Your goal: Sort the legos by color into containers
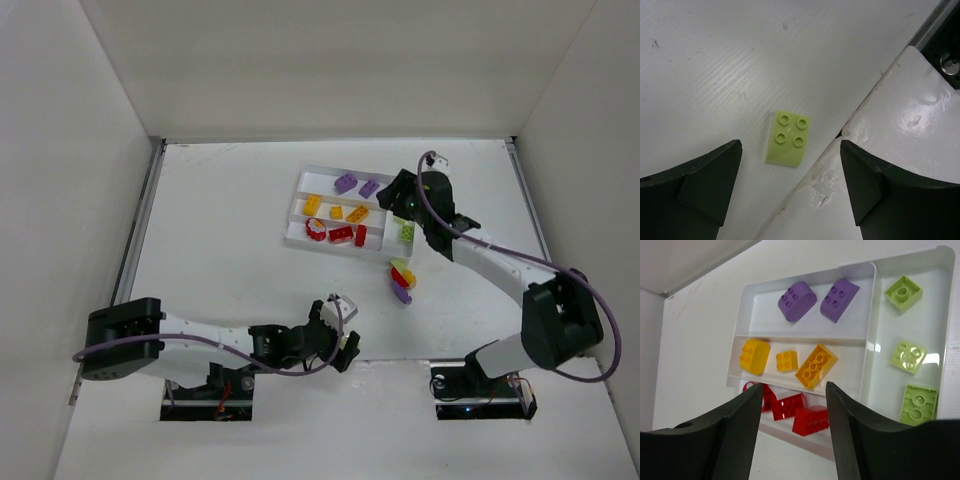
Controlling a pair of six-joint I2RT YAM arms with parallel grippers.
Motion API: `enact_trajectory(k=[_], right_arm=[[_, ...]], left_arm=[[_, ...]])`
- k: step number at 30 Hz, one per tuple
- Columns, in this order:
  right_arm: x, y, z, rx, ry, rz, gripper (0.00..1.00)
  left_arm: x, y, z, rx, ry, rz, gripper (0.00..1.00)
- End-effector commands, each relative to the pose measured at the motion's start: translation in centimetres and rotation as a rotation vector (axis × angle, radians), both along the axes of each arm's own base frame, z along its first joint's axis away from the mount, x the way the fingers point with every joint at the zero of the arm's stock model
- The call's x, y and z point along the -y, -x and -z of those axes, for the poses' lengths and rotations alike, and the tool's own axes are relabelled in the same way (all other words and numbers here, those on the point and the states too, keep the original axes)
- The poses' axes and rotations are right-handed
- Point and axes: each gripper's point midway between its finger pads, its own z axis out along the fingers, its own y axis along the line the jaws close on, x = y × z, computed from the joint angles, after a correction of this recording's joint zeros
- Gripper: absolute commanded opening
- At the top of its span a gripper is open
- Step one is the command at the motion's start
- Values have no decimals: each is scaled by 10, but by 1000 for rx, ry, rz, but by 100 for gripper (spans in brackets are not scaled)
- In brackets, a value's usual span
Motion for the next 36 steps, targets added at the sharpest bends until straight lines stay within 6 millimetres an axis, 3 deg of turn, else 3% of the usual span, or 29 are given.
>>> enact_trajectory(k=[1, 4, 9, 11, 15, 21, 25, 27, 31, 36], right_arm=[[-3, 16, 3, 36, -63, -22, 59], [1, 37, 2, 53, -71, -31, 59], [14, 65, -14, 111, -93, -37, 59], [21, 75, -19, 135, -107, -32, 60], [35, 90, -24, 168, -131, -2, 60], [84, 92, -6, 177, -167, 221, 64], [104, 95, 4, 182, -242, 317, 65], [117, 97, 4, 199, -258, 362, 65], [132, 103, 0, 229, -303, 412, 65], [139, 105, 0, 239, -317, 432, 66]], left_arm=[[10, -6, 1, 48, -38, 21, 77], [13, -9, 12, 58, -79, 20, 68], [19, -12, 19, 85, -122, 9, 41], [20, -20, 14, 117, -129, -24, 28], [30, -46, -27, 183, -57, -111, 22], [56, -144, -115, 199, 161, -353, 22], [99, -199, -143, 174, 221, -394, 24], [119, -227, -144, 168, 204, -419, 24], [151, -284, -124, 137, 162, -487, 24], [173, -327, -100, 108, 133, -535, 24]])
